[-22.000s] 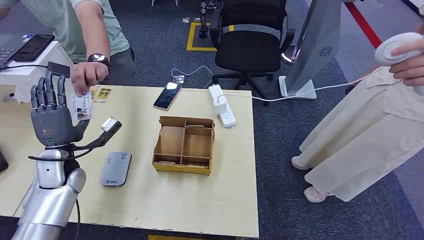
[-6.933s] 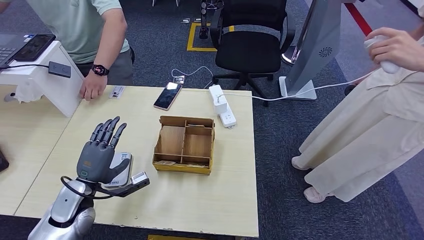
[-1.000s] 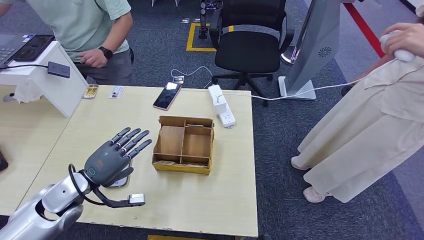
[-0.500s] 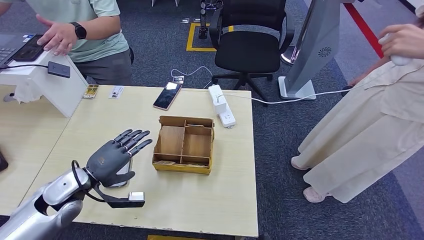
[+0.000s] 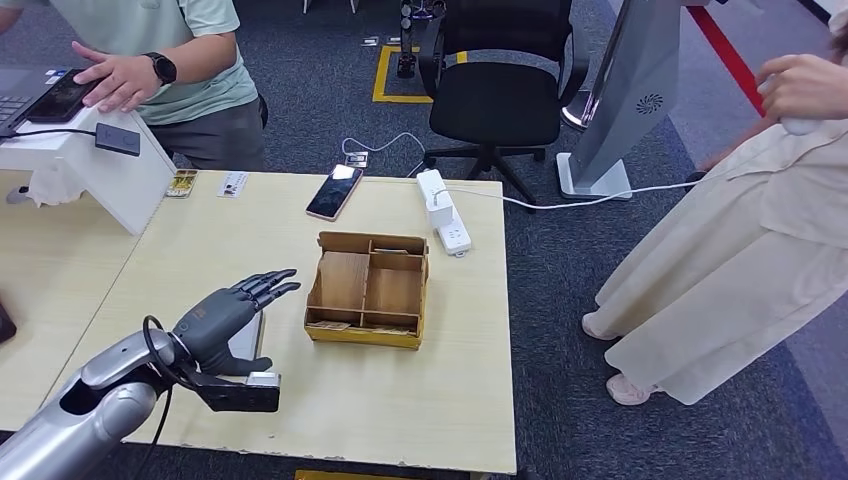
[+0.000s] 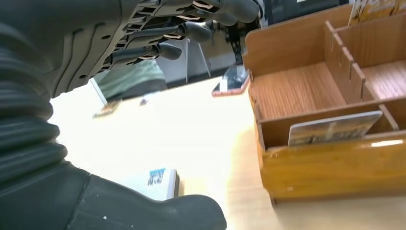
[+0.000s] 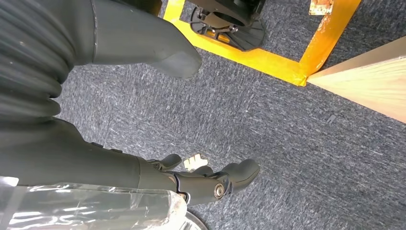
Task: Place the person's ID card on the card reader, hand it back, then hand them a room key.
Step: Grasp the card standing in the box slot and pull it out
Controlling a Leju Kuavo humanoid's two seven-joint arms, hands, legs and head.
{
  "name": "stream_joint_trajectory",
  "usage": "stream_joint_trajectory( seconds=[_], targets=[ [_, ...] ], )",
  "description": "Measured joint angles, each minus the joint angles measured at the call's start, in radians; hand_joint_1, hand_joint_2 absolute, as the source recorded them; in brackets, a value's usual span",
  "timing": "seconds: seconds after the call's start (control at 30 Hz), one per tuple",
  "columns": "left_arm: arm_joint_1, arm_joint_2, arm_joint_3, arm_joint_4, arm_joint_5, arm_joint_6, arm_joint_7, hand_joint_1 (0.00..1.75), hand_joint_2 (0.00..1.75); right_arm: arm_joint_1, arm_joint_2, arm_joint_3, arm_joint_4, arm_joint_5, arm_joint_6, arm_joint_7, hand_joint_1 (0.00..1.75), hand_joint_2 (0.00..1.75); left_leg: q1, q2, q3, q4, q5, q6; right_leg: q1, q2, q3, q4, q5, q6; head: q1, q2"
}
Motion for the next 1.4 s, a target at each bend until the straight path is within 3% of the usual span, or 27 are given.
stream_joint_trajectory(
  seconds=[0.7, 0.87, 1.17, 1.4],
  targets=[
    [0.011, -0.006, -0.002, 0.009, -0.001, -0.019, 0.013, 0.00, 1.75, 0.000, -0.005, 0.022, 0.000, 0.001, 0.001, 0.011, 0.00, 1.75, 0.000, 0.000, 0.000, 0.000, 0.000, 0.000, 0.000, 0.000, 0.000, 0.000, 0.000, 0.000, 0.000, 0.000],
    [0.000, -0.052, -0.022, 0.041, -0.066, 0.045, 0.011, 0.00, 1.75, -0.001, -0.005, 0.032, 0.000, 0.001, 0.005, 0.019, 0.00, 1.75, 0.000, 0.000, 0.000, 0.000, 0.000, 0.000, 0.000, 0.000, 0.000, 0.000, 0.000, 0.000, 0.000, 0.000],
    [-0.023, -0.186, -0.056, 0.122, -0.183, 0.188, 0.043, 0.00, 1.75, -0.001, 0.004, 0.056, 0.000, -0.009, -0.004, 0.035, 0.00, 1.75, -0.001, 0.000, 0.000, 0.001, 0.000, 0.000, 0.000, 0.000, 0.000, 0.000, 0.000, 0.000, 0.000, 0.000],
    [-0.029, -0.249, -0.058, 0.166, -0.202, 0.207, 0.047, 0.00, 1.75, 0.001, 0.004, 0.070, 0.000, -0.013, -0.004, 0.033, 0.00, 1.75, 0.000, 0.000, 0.000, 0.001, 0.000, 0.000, 0.000, 0.000, 0.000, 0.000, 0.000, 0.000, 0.000, 0.000]
  ],
)
